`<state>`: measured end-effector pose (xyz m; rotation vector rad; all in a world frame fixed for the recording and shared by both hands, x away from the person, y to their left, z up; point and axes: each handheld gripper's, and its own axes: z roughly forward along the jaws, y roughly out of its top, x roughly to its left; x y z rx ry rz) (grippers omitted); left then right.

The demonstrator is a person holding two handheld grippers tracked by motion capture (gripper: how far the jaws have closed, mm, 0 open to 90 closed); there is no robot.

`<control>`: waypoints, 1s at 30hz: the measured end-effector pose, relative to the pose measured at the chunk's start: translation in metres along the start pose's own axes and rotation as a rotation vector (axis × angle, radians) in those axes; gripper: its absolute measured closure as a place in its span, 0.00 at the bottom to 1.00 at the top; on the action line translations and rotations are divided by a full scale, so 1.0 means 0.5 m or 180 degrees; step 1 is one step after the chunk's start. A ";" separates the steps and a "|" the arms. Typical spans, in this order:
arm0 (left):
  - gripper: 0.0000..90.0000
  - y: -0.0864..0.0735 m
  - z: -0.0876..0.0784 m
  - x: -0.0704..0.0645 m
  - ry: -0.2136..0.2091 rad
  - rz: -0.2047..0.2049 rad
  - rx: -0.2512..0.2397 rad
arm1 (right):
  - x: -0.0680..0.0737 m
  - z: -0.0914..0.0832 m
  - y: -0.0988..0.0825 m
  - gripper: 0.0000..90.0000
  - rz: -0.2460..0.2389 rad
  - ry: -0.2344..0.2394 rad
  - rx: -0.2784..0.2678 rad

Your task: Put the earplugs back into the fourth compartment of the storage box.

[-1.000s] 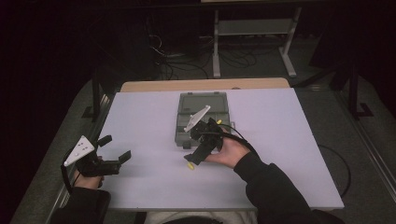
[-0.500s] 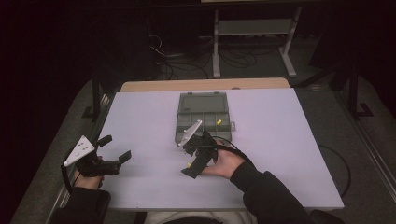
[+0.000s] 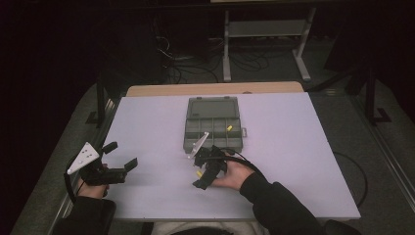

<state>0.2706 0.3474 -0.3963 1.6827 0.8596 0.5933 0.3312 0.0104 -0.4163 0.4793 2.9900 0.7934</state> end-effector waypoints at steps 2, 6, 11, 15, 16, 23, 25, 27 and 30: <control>0.00 0.000 0.000 0.000 0.0000 -0.0003 0.0002 | -0.002 0.005 -0.001 0.15 -0.0006 0.0021 0.0011; 0.00 0.000 0.001 0.000 -0.0005 0.0005 0.0012 | -0.001 0.013 -0.001 0.24 -0.0024 0.0014 0.0057; 0.00 0.000 0.001 -0.001 -0.0008 0.0004 0.0007 | -0.001 0.021 -0.002 0.31 -0.0020 0.0026 0.0094; 0.00 0.000 0.001 0.000 -0.0013 0.0015 0.0015 | 0.000 0.020 -0.001 0.38 -0.0031 0.0013 0.0058; 0.00 0.000 0.001 0.000 -0.0014 0.0015 0.0015 | 0.001 0.019 0.000 0.43 -0.0037 0.0016 0.0034; 0.00 0.000 0.001 0.000 -0.0016 0.0013 0.0011 | 0.001 0.021 0.002 0.58 -0.0021 -0.0066 0.0027; 0.00 0.000 0.001 0.000 -0.0016 0.0011 0.0010 | 0.001 0.022 0.002 0.60 -0.0023 -0.0070 0.0026; 0.00 0.000 0.001 0.000 -0.0017 0.0013 0.0010 | 0.001 0.025 0.002 0.67 -0.0020 -0.0111 0.0054; 0.00 0.000 0.001 0.000 -0.0017 0.0012 0.0010 | 0.001 0.026 0.002 0.72 -0.0010 -0.0150 0.0064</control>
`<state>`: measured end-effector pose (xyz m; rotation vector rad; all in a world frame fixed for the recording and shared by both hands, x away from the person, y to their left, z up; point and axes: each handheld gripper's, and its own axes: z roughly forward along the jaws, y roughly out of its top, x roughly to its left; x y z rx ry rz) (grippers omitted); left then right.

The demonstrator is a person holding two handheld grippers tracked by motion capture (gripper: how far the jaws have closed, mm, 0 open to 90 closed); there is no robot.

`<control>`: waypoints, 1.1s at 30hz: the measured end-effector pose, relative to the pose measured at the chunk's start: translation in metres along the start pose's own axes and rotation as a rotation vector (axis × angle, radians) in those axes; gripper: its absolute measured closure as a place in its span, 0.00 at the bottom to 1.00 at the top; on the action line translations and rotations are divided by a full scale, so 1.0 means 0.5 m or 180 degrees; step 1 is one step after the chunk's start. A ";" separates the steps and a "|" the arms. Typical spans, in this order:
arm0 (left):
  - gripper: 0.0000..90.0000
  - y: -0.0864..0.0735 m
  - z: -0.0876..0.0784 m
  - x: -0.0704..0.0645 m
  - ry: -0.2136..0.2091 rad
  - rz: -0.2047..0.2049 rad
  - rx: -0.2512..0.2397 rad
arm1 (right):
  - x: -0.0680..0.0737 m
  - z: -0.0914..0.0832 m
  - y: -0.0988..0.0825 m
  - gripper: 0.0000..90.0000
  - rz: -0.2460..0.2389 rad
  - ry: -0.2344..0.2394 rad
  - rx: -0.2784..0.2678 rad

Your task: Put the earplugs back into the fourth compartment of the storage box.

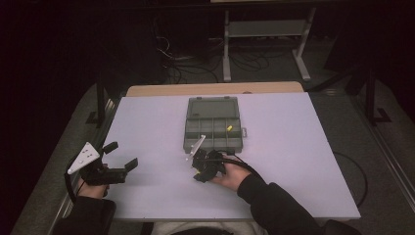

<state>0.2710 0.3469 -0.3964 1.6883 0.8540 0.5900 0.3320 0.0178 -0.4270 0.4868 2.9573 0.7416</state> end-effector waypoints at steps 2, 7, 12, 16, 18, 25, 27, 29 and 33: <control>0.00 0.000 0.000 0.000 -0.0002 0.0002 0.0001 | 0.000 0.000 0.000 0.75 0.0004 -0.0001 0.0000; 0.00 0.000 0.000 0.000 -0.0003 0.0000 -0.0003 | 0.000 -0.002 0.000 0.86 -0.0014 0.0028 0.0013; 0.00 0.000 0.000 0.000 -0.0006 0.0002 -0.0002 | 0.000 -0.003 0.000 0.87 -0.0019 0.0033 0.0021; 0.00 0.000 0.000 0.000 -0.0006 -0.0002 -0.0001 | -0.001 -0.008 0.001 0.87 -0.0015 0.0050 0.0005; 0.00 0.000 0.000 0.000 -0.0008 0.0001 0.0001 | -0.003 -0.014 0.001 0.87 -0.0020 0.0055 -0.0014; 0.00 0.000 0.001 -0.001 -0.0018 -0.0004 -0.0004 | -0.006 -0.032 0.003 0.87 0.0019 0.0065 -0.0082; 0.00 0.001 0.001 -0.001 -0.0021 0.0004 0.0002 | -0.007 -0.036 0.003 0.87 0.0018 0.0063 -0.0090; 0.00 0.000 0.001 -0.001 -0.0023 0.0002 0.0003 | -0.010 -0.052 0.005 0.87 0.0022 0.0050 -0.0145; 0.00 0.000 0.002 -0.001 -0.0024 0.0005 0.0007 | -0.015 -0.072 0.006 0.87 0.0037 0.0033 -0.0218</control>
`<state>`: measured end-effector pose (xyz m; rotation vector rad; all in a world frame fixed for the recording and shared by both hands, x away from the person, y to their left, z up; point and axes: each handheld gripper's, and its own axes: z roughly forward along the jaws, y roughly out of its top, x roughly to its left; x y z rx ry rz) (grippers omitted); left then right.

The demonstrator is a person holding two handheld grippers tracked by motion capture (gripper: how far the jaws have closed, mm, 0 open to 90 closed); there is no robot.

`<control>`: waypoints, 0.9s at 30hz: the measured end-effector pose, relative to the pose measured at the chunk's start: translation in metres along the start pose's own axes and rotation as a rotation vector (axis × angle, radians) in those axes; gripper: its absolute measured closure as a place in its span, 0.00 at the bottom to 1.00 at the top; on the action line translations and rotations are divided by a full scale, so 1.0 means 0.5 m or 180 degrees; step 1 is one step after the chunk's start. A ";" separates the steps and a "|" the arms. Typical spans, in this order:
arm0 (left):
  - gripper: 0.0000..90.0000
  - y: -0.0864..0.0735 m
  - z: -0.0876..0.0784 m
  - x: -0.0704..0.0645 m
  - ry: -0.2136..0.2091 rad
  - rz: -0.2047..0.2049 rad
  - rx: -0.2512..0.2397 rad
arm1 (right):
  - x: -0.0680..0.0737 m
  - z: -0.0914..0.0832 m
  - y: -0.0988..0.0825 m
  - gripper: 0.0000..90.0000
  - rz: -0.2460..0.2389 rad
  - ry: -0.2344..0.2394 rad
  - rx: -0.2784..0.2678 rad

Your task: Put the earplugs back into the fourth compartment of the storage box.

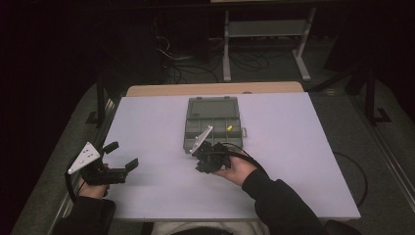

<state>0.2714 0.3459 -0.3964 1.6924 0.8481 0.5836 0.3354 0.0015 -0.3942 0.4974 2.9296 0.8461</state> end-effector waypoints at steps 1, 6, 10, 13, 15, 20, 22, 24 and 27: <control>0.00 0.000 0.000 0.000 0.0000 0.0001 0.0000 | -0.002 -0.005 0.000 0.87 0.0000 -0.0005 -0.0021; 0.00 0.000 0.001 -0.001 0.0002 0.0000 0.0012 | -0.011 -0.028 0.000 0.87 0.0029 -0.0038 -0.0100; 0.00 -0.001 0.001 0.000 0.0004 0.0003 0.0021 | -0.022 -0.047 -0.001 0.87 0.0064 -0.0067 -0.0147; 0.00 -0.001 0.001 0.000 0.0005 -0.0001 0.0018 | -0.033 -0.062 -0.002 0.87 0.0086 -0.0095 -0.0209; 0.00 -0.001 0.001 0.000 0.0006 0.0000 0.0018 | -0.038 -0.073 -0.002 0.87 0.0102 -0.0131 -0.0221; 0.00 -0.001 0.001 -0.001 0.0005 0.0003 0.0024 | -0.050 -0.098 0.000 0.87 0.0105 -0.0228 -0.0260; 0.00 -0.001 0.001 -0.001 0.0004 0.0004 0.0025 | -0.052 -0.103 0.001 0.87 0.0099 -0.0244 -0.0263; 0.00 -0.001 0.001 -0.001 0.0005 0.0004 0.0027 | -0.056 -0.111 0.002 0.87 0.0104 -0.0276 -0.0266; 0.00 -0.001 0.002 0.000 0.0004 0.0002 0.0029 | -0.065 -0.123 0.002 0.87 0.0122 -0.0315 -0.0269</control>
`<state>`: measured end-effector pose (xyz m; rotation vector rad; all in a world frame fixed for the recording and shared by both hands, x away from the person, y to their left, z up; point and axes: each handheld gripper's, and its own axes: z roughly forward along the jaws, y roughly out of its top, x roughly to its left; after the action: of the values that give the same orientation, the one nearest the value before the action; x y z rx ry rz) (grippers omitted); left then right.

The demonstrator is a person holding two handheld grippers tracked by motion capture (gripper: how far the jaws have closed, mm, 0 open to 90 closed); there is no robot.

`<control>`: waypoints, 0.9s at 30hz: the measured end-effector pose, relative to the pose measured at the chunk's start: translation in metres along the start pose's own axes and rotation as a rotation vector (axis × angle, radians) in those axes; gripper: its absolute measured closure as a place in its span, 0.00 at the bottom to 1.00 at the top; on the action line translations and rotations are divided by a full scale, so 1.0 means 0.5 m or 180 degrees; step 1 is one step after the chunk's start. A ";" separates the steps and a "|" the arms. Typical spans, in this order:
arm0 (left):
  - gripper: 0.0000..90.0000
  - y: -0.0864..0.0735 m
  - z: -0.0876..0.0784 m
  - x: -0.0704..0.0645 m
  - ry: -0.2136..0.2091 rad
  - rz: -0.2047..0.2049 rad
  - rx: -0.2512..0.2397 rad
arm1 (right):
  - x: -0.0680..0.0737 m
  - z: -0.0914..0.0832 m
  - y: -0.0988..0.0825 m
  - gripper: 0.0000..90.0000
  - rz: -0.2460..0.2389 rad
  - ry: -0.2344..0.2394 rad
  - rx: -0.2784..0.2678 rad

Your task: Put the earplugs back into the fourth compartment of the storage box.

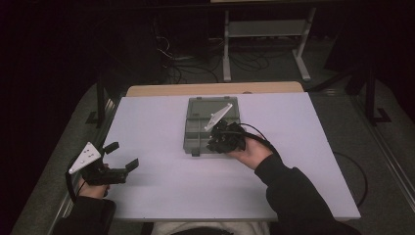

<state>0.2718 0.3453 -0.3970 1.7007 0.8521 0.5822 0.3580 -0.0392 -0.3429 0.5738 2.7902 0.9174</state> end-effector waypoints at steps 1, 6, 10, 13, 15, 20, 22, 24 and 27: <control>0.00 0.000 0.000 0.000 -0.0001 -0.0001 -0.0002 | -0.007 -0.006 0.000 0.87 0.0015 -0.0022 0.0004; 0.00 0.000 0.000 0.000 -0.0003 0.0006 0.0000 | -0.028 -0.016 -0.002 0.87 0.0071 -0.0051 -0.0009; 0.00 0.000 0.000 0.000 -0.0003 0.0008 0.0005 | -0.043 -0.022 -0.001 0.87 0.0108 -0.0079 -0.0015; 0.00 0.000 0.000 0.000 -0.0003 0.0005 0.0000 | -0.056 -0.025 0.000 0.87 0.0146 -0.0112 -0.0009; 0.00 0.000 0.000 0.000 -0.0003 0.0004 0.0000 | -0.060 -0.026 -0.001 0.87 0.0164 -0.0116 -0.0014; 0.00 0.000 0.000 0.000 -0.0003 0.0004 0.0009 | -0.087 -0.027 -0.001 0.87 0.0280 -0.0160 -0.0057; 0.00 0.000 0.000 0.000 -0.0004 0.0006 0.0007 | -0.097 -0.024 0.000 0.87 0.0313 -0.0191 -0.0045; 0.00 0.000 0.000 0.000 -0.0003 0.0007 0.0009 | -0.107 -0.020 0.002 0.87 0.0341 -0.0236 -0.0007; 0.00 0.000 0.000 0.000 -0.0001 0.0005 0.0008 | -0.119 -0.017 0.003 0.87 0.0377 -0.0265 0.0015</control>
<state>0.2719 0.3455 -0.3970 1.7038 0.8518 0.5822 0.4106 -0.0667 -0.3340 0.7670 2.7099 0.8871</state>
